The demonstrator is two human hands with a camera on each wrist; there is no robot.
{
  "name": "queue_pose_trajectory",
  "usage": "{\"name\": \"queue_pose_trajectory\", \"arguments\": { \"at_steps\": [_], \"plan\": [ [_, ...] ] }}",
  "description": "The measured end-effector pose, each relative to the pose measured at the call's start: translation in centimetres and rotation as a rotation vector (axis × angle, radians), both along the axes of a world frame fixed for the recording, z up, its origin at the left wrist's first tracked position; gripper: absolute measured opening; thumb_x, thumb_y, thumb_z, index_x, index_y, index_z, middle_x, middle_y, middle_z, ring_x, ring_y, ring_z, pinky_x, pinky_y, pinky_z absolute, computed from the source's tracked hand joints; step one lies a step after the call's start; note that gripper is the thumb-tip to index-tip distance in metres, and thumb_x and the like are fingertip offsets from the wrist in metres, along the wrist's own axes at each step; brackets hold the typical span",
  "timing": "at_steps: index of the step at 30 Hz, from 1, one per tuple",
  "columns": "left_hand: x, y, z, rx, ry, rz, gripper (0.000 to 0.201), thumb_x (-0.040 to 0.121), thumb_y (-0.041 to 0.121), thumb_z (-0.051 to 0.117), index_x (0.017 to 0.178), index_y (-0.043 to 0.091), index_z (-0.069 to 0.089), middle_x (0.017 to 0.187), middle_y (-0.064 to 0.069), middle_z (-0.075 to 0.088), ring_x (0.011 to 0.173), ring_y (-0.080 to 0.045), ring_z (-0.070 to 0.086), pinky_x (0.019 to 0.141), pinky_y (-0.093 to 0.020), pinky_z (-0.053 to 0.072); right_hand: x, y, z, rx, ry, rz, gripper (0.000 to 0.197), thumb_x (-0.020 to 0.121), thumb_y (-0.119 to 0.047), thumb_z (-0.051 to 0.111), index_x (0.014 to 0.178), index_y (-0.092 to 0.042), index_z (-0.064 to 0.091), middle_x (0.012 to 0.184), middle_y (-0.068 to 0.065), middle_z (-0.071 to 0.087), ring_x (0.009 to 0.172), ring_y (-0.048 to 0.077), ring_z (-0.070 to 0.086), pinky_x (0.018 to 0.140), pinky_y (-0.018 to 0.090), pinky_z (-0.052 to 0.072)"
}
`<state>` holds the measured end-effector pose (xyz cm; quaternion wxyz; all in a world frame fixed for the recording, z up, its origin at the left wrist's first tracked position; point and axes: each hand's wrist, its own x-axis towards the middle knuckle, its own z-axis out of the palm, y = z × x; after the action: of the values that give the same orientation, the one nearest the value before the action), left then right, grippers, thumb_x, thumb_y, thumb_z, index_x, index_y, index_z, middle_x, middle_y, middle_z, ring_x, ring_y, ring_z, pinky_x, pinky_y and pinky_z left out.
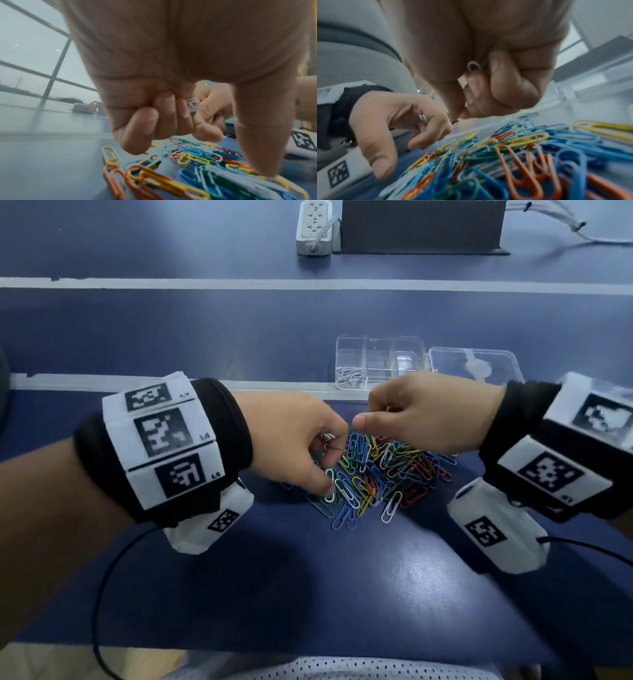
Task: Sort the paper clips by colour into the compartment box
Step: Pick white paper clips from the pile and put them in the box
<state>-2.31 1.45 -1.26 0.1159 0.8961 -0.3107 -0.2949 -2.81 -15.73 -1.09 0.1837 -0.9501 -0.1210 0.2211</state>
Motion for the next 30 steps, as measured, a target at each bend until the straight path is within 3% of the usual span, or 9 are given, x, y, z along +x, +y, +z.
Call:
{"name": "queue_pose_trajectory", "arguments": {
  "at_steps": [1, 4, 8, 12, 16, 18, 20, 27, 30],
  "plan": [
    [-0.1, 0.0, 0.0, 0.012, -0.019, -0.021, 0.022, 0.068, 0.038, 0.073, 0.068, 0.029, 0.053, 0.048, 0.02, 0.051, 0.045, -0.002, 0.044, 0.043, -0.013, 0.03, -0.2, 0.0, 0.0, -0.014, -0.019, 0.015, 0.025, 0.088, -0.043, 0.053, 0.074, -0.022, 0.055, 0.062, -0.008, 0.047, 0.058, 0.007, 0.044, 0.058, 0.027, 0.037],
    [-0.3, 0.0, -0.2, 0.023, -0.047, -0.061, 0.016, 0.068, 0.034, 0.074, 0.08, 0.034, 0.065, 0.047, 0.007, 0.047, 0.048, -0.005, 0.044, 0.045, -0.013, 0.031, -0.6, 0.2, 0.0, -0.037, -0.054, 0.054, 0.005, 0.082, -0.036, 0.062, 0.084, -0.031, 0.061, 0.073, -0.013, 0.049, 0.078, 0.014, 0.05, 0.075, 0.026, 0.041],
    [-0.6, -0.3, -0.3, 0.043, -0.07, -0.094, 0.01, 0.071, 0.031, 0.072, 0.081, 0.033, 0.069, 0.063, 0.004, 0.054, 0.061, -0.01, 0.051, 0.061, -0.023, 0.043, -0.8, 0.0, 0.5, -0.088, -0.076, 0.113, 0.018, 0.079, -0.022, 0.061, 0.088, -0.034, 0.07, 0.067, -0.015, 0.05, 0.076, 0.013, 0.05, 0.073, 0.022, 0.04],
    [-0.6, -0.3, -0.1, 0.039, -0.066, -0.098, 0.006, 0.072, 0.034, 0.071, 0.074, 0.034, 0.065, 0.068, 0.005, 0.06, 0.061, -0.009, 0.053, 0.06, -0.02, 0.043, -1.0, -0.3, 1.1, -0.099, -0.083, 0.147, 0.022, 0.079, -0.019, 0.06, 0.086, -0.035, 0.073, 0.08, -0.009, 0.065, 0.081, 0.017, 0.058, 0.081, 0.027, 0.049],
    [-0.2, -0.2, 0.2, -0.015, -0.041, -0.057, 0.012, 0.071, 0.039, 0.072, 0.072, 0.032, 0.063, 0.052, 0.014, 0.054, 0.051, 0.0, 0.048, 0.045, -0.009, 0.031, -0.9, -0.7, 1.6, -0.152, -0.101, 0.154, 0.022, 0.08, -0.019, 0.061, 0.088, -0.038, 0.07, 0.059, -0.016, 0.048, 0.063, 0.008, 0.05, 0.06, 0.019, 0.041],
    [0.0, -0.2, 0.3, -0.034, -0.021, -0.042, 0.017, 0.071, 0.04, 0.072, 0.069, 0.03, 0.059, 0.048, 0.022, 0.051, 0.048, 0.002, 0.046, 0.044, -0.008, 0.033, -0.9, -0.8, 1.5, -0.179, -0.092, 0.178, 0.019, 0.079, -0.024, 0.065, 0.09, -0.038, 0.07, 0.059, -0.016, 0.047, 0.066, 0.007, 0.051, 0.063, 0.021, 0.043],
    [0.2, -0.3, 0.3, -0.036, -0.009, -0.031, 0.02, 0.07, 0.039, 0.073, 0.067, 0.028, 0.057, 0.045, 0.021, 0.05, 0.045, 0.0, 0.045, 0.044, -0.009, 0.033, -1.0, -0.8, 1.3, -0.199, -0.086, 0.195, 0.015, 0.078, -0.028, 0.067, 0.089, -0.037, 0.07, 0.06, -0.016, 0.047, 0.075, 0.013, 0.054, 0.07, 0.024, 0.046],
    [0.6, -0.3, 0.2, -0.111, 0.112, 0.053, 0.023, 0.07, 0.034, 0.077, 0.065, 0.026, 0.055, 0.041, 0.014, 0.046, 0.042, -0.005, 0.039, 0.042, -0.01, 0.029, -0.7, -1.7, 1.5, -0.167, -0.085, 0.151, 0.007, 0.075, -0.026, 0.069, 0.07, -0.031, 0.068, 0.047, -0.011, 0.052, 0.051, -0.001, 0.049, 0.046, 0.009, 0.034],
    [1.1, -0.4, 0.3, -0.164, 0.098, 0.083, 0.023, 0.079, 0.031, 0.07, 0.068, 0.025, 0.05, 0.051, 0.011, 0.048, 0.047, -0.005, 0.04, 0.047, -0.013, 0.033, -0.5, -2.0, 1.5, -0.13, -0.074, 0.107, 0.012, 0.078, -0.031, 0.065, 0.068, -0.034, 0.059, 0.05, -0.012, 0.051, 0.053, -0.005, 0.047, 0.048, 0.007, 0.034]
  ]
}}
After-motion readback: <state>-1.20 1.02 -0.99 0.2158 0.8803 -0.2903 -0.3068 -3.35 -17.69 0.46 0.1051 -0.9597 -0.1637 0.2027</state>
